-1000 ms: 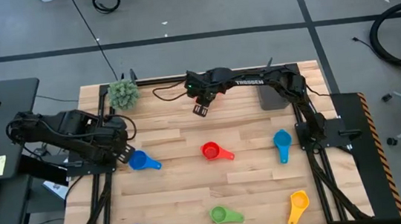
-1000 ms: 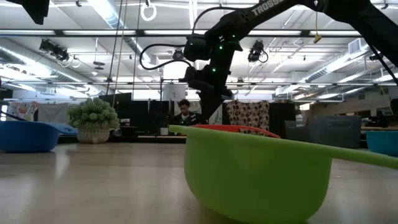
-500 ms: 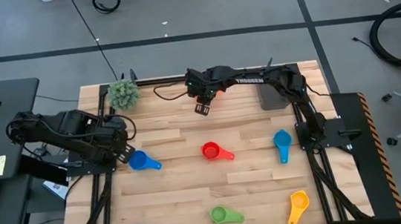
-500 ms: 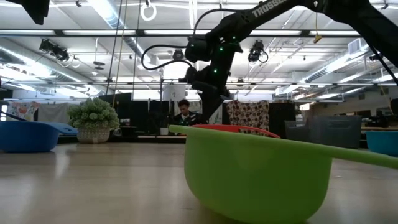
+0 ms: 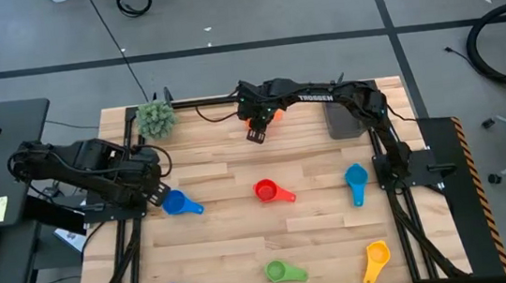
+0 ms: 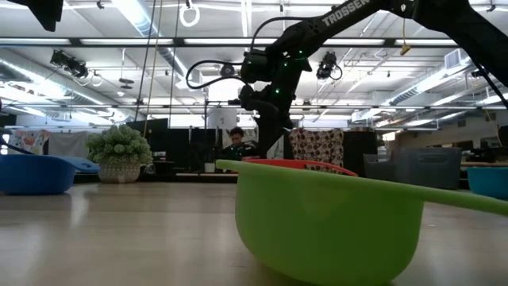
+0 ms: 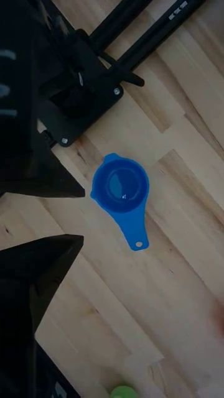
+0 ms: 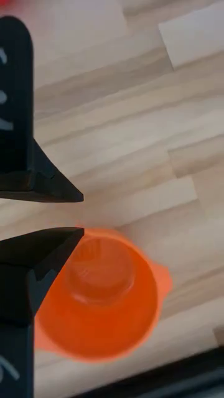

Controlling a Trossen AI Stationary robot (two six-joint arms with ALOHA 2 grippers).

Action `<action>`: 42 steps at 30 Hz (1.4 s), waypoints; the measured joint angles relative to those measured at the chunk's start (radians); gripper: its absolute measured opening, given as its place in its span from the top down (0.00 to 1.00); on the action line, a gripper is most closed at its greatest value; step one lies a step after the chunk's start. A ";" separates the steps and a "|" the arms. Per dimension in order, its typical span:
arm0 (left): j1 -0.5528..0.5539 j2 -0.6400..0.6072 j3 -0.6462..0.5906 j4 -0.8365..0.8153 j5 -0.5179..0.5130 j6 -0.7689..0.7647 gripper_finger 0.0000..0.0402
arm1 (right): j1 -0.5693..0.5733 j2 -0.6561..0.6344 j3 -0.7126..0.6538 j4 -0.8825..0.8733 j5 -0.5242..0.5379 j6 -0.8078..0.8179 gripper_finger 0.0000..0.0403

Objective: Nest measuring cups in basket
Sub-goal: Prepare the orange measuring cup

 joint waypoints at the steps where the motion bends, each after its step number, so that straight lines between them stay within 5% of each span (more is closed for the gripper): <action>1: 0.000 0.000 0.000 0.000 0.000 0.000 0.72 | 0.000 0.000 0.000 0.001 0.013 0.000 0.80; 23: 0.000 0.000 0.000 0.000 0.000 -0.001 0.72 | -0.003 0.000 -0.079 0.131 -0.005 0.003 0.80; 42: 0.000 0.000 0.000 0.000 0.000 -0.001 0.72 | -0.048 0.000 -0.105 0.189 0.098 -0.009 0.80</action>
